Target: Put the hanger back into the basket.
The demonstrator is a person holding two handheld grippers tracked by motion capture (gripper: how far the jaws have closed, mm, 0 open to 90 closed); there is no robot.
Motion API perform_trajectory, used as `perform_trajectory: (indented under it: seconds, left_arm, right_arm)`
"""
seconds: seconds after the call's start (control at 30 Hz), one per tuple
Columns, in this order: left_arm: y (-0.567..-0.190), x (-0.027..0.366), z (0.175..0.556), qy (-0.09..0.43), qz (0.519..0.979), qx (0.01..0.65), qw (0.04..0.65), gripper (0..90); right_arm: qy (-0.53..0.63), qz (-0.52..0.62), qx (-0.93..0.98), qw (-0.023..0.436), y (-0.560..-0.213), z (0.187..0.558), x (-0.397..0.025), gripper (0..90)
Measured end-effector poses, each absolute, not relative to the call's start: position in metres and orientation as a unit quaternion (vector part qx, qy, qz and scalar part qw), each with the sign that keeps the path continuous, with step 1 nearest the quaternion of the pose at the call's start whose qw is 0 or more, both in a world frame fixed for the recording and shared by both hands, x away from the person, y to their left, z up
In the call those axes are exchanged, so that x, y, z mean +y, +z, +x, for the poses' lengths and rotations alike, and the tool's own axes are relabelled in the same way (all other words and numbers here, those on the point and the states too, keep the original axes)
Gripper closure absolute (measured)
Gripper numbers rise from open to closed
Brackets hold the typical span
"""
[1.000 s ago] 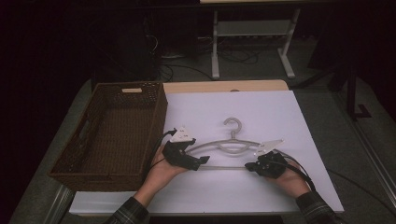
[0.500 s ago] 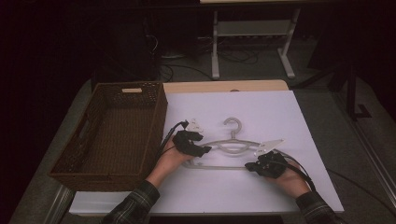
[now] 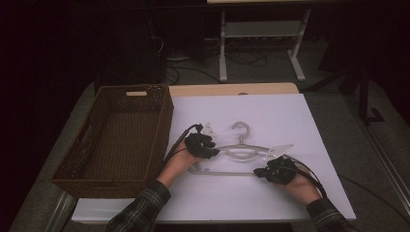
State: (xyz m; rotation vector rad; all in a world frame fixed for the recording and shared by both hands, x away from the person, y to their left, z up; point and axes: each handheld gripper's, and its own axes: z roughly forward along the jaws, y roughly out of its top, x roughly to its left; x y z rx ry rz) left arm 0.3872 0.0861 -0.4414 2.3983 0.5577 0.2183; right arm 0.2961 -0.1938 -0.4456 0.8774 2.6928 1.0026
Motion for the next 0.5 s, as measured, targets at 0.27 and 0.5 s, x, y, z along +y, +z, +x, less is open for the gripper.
perform_trajectory:
  seconds: [0.27,0.5]
  left_arm:
    - [-0.4410,0.0817,0.3869,0.081,0.928,0.188,0.310,77.1]
    - [-0.4386,0.0810,0.3854,0.087,0.931,0.178,0.306,78.9]
  right_arm:
    - [0.334,0.293,0.893,0.066,-0.4458,0.2963,-0.1941,90.0]
    - [0.334,0.292,0.894,0.067,-0.4457,0.2962,-0.1940,90.0]
